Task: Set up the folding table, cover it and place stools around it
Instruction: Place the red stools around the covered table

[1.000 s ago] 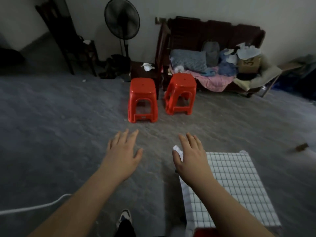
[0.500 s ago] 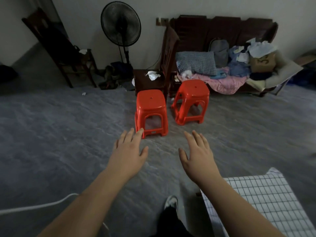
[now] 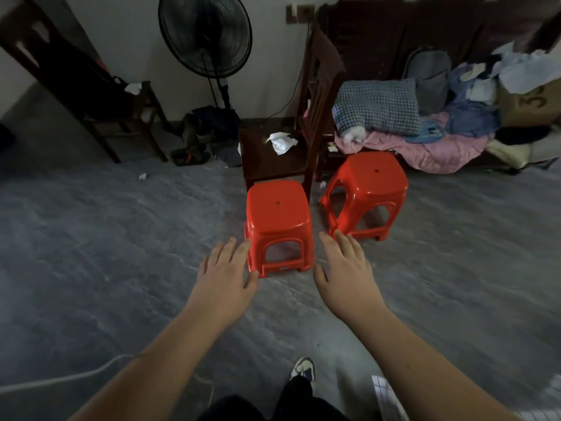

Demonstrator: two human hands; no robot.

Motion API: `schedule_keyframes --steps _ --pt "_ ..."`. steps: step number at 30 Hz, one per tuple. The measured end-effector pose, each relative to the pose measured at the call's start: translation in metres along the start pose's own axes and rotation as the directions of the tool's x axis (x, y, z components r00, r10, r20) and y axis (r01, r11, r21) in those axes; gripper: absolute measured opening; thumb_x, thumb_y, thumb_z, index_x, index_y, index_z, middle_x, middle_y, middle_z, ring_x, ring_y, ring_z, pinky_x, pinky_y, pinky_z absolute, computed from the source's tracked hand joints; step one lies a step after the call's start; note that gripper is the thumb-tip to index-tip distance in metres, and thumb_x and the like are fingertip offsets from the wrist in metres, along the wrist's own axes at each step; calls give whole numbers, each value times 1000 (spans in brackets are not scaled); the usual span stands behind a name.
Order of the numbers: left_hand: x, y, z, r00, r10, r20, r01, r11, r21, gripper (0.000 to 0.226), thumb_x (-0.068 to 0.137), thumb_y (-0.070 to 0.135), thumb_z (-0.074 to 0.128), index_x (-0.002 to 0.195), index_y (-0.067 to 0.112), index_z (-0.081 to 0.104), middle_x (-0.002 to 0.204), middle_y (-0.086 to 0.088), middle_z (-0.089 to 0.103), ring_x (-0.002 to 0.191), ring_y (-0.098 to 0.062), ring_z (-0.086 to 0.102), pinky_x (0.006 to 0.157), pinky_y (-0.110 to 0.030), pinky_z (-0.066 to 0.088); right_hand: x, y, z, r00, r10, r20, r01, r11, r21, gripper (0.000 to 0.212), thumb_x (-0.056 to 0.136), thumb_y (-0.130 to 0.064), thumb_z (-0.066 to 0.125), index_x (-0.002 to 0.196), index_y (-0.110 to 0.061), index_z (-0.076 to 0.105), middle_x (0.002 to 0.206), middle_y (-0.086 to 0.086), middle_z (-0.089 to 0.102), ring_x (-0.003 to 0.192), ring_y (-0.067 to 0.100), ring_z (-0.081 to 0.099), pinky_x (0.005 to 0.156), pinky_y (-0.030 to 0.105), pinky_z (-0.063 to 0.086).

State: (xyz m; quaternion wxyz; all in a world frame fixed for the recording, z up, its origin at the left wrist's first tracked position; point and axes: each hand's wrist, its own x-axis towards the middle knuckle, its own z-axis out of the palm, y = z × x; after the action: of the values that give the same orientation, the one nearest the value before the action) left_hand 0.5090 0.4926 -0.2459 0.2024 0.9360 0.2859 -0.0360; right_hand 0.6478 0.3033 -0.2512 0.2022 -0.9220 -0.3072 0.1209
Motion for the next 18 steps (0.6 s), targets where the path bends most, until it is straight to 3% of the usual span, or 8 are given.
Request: schedule_keyframes --steps 6,14,18 --pt "135 -46 25 999 -19 49 22 998 -56 69 98 38 48 157 27 13 166 -8 7 152 -26 2 122 -46 13 141 2 49 995 76 57 -76 997 -3 64 96 -38 49 154 -27 25 163 8 19 151 28 11 120 47 21" --pt "345 -137 156 980 17 199 -9 999 -39 73 99 44 44 156 29 2 165 -10 -7 152 -29 -7 122 -48 9 324 54 221 967 217 131 -219 976 1 66 95 -39 51 154 -31 21 165 7 12 151 28 8 119 51 21" --pt "429 -170 226 963 -3 268 5 1000 -7 80 97 53 43 156 31 -6 164 -13 -14 151 -37 -7 121 -54 16 396 82 299 950 282 137 -283 959 -11 67 95 -44 53 154 -34 23 165 7 9 151 29 6 119 52 21"
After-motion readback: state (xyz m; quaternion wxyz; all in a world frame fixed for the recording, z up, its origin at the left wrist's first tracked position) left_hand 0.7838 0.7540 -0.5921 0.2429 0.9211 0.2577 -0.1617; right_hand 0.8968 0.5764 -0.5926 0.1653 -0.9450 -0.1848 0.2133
